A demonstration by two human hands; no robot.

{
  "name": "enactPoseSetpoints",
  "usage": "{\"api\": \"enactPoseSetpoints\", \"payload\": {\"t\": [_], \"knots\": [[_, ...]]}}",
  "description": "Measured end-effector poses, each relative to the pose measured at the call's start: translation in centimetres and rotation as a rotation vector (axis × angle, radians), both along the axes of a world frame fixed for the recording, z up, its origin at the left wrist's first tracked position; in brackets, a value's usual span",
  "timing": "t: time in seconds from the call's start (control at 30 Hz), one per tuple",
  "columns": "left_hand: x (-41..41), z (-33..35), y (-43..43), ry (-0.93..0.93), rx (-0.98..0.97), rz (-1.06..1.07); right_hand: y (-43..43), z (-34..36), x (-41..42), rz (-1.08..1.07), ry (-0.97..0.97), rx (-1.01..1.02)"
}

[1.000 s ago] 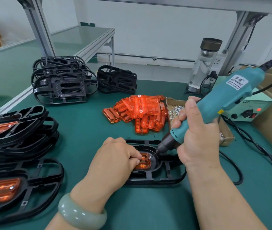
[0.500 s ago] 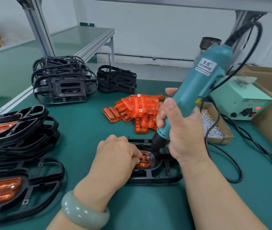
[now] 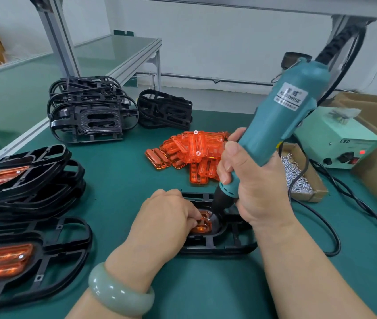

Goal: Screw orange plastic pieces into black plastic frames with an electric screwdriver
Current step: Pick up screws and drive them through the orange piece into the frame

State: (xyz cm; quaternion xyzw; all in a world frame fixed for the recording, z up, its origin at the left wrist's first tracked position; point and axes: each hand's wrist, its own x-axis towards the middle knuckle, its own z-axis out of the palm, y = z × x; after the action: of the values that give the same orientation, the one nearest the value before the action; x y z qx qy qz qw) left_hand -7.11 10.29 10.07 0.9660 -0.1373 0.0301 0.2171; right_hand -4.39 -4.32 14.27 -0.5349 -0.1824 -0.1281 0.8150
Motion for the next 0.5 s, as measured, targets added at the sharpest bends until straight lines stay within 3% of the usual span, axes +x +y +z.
{"api": "enactPoseSetpoints", "payload": {"t": [0.5], "knots": [[-0.07,0.35,-0.19,0.038,-0.024,0.016,0.36,0.07,-0.26,-0.055,0.015,-0.012]]}}
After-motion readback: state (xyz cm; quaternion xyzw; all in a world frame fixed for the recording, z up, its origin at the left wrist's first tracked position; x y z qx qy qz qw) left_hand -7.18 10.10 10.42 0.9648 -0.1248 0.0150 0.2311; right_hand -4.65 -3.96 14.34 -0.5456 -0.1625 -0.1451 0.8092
